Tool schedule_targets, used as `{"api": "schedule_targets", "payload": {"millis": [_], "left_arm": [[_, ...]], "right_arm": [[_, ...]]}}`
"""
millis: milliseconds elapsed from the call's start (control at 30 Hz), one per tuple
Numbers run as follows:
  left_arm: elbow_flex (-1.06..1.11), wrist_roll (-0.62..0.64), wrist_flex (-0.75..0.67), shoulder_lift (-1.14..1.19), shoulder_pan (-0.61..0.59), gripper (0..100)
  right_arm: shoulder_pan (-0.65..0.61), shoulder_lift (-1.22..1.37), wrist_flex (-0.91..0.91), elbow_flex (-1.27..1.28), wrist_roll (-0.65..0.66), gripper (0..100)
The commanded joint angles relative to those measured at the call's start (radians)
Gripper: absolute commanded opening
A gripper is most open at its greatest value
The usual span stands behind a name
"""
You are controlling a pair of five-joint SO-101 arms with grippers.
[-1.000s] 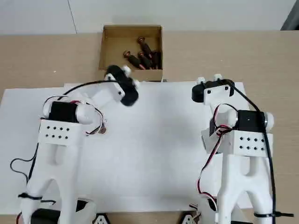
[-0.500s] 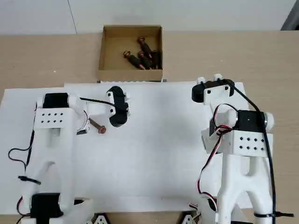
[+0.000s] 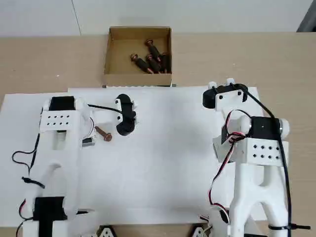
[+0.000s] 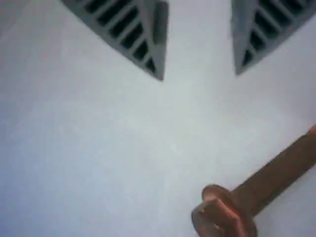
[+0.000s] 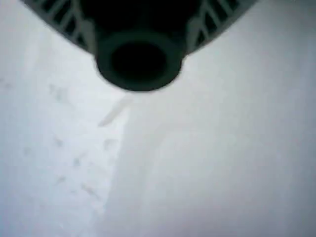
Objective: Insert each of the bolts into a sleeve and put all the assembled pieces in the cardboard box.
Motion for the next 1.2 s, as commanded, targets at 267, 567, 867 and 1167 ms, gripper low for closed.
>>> {"api": "schedule_targets", "payload": {"millis": [267, 567, 867, 1167], "left_arm": [[-0.038, -0.47, -0.198, 0.08, 0.026, 18], [-0.038, -0.491, -0.288, 0.195, 0.058, 18], [-0.038, -0.491, -0.377, 0.262, 0.04, 14], [-0.038, -0.491, -0.417, 0.304, 0.04, 6]], "right_arm": [[0.007, -0.03, 0.004, -0.006, 0.009, 0.3], [0.007, -0.03, 0.004, -0.006, 0.011, 0.3], [0.007, -0.03, 0.004, -0.006, 0.011, 0.3], [0.007, -0.024, 0.004, -0.006, 0.011, 0.3]]}}
